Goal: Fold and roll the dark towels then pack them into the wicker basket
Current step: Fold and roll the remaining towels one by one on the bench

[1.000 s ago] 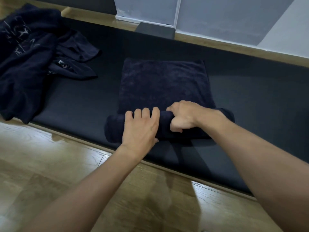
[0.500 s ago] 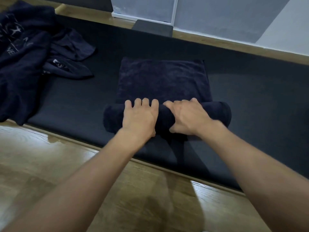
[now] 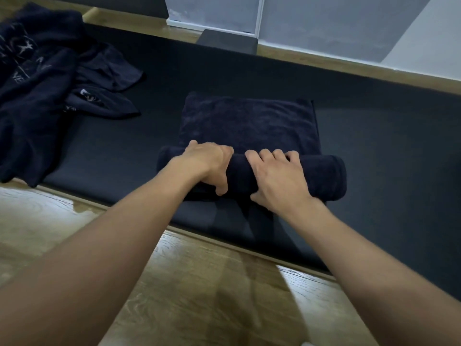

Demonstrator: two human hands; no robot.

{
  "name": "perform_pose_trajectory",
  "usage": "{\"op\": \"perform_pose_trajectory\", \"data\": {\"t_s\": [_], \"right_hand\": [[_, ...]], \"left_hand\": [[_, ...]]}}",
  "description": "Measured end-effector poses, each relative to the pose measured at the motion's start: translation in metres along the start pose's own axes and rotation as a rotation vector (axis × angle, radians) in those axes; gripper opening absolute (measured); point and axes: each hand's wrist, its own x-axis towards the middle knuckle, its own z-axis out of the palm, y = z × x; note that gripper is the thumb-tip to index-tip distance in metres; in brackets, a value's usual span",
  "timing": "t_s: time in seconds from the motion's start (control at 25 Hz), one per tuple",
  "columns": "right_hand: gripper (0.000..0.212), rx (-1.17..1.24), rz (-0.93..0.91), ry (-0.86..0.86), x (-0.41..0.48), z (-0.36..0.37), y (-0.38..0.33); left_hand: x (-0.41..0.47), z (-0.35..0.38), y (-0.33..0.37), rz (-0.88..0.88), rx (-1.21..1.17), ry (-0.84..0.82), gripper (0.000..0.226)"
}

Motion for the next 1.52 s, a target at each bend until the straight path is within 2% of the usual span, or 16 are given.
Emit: {"op": "perform_pose_trajectory", "data": {"t_s": [0.08,0.2,0.28,0.36,0.48,0.56,0.64,0.72,0.8,0.88,0.96,1.12,1.24,1.32,1.44,1.52], "right_hand": [[0.048,0.172,-0.003,-0.140,0.019,-0.014,0.009],[0.040,0.440,0.036,-0.544,0.049,-0.035,0.029],[0.047,0.498,0.048,-0.715,0.059,-0.040,0.030],[0.071,0.428,0.022,-0.658,0.052,-0.037,0.026],[0.108,0.167,-0.083,-0.328,0.021,-0.023,0.024],[0.103,0.023,-0.081,-0.146,0.006,-0.015,0.015],[0.081,0.023,-0.070,-0.075,0.011,-0.015,0.013],[0.058,0.183,-0.083,-0.200,0.028,-0.026,0.020],[0.047,0.383,-0.052,-0.467,0.045,-0.037,0.031],[0.047,0.486,-0.015,-0.679,0.059,-0.042,0.038],[0.057,0.489,0.003,-0.702,0.062,-0.045,0.037],[0.107,0.046,-0.040,-0.270,0.029,-0.021,0.022],[0.102,-0.114,-0.032,-0.067,0.015,-0.005,0.010],[0.082,-0.033,-0.047,-0.100,0.026,-0.011,0.013],[0.057,0.146,-0.056,-0.207,0.044,-0.023,0.022],[0.054,0.271,-0.037,-0.368,0.057,-0.031,0.025]], "left_hand": [[-0.012,0.017,0.004,-0.021,0.099,0.202,0.072],[-0.032,0.056,0.015,-0.047,0.340,0.629,0.078],[-0.032,0.052,0.013,-0.026,0.326,0.611,0.063],[-0.024,0.032,0.008,0.032,0.216,0.426,0.055],[-0.004,0.006,-0.002,0.073,0.049,0.168,0.056],[0.005,-0.006,-0.003,0.042,-0.019,0.032,0.060],[0.000,-0.007,0.005,-0.011,0.012,0.044,0.068],[-0.013,0.013,0.016,-0.060,0.194,0.264,0.078],[-0.028,0.038,0.029,-0.060,0.335,0.527,0.075],[-0.029,0.037,0.031,-0.045,0.308,0.527,0.067],[-0.017,0.018,0.021,0.031,0.155,0.350,0.063],[0.007,-0.012,0.007,0.070,-0.043,0.013,0.068],[0.018,-0.023,0.007,0.047,-0.085,-0.108,0.080],[0.013,-0.019,0.014,-0.021,-0.005,-0.027,0.084],[-0.008,0.020,0.031,-0.117,0.254,0.372,0.089],[-0.017,0.039,0.032,-0.111,0.368,0.577,0.080]]}}
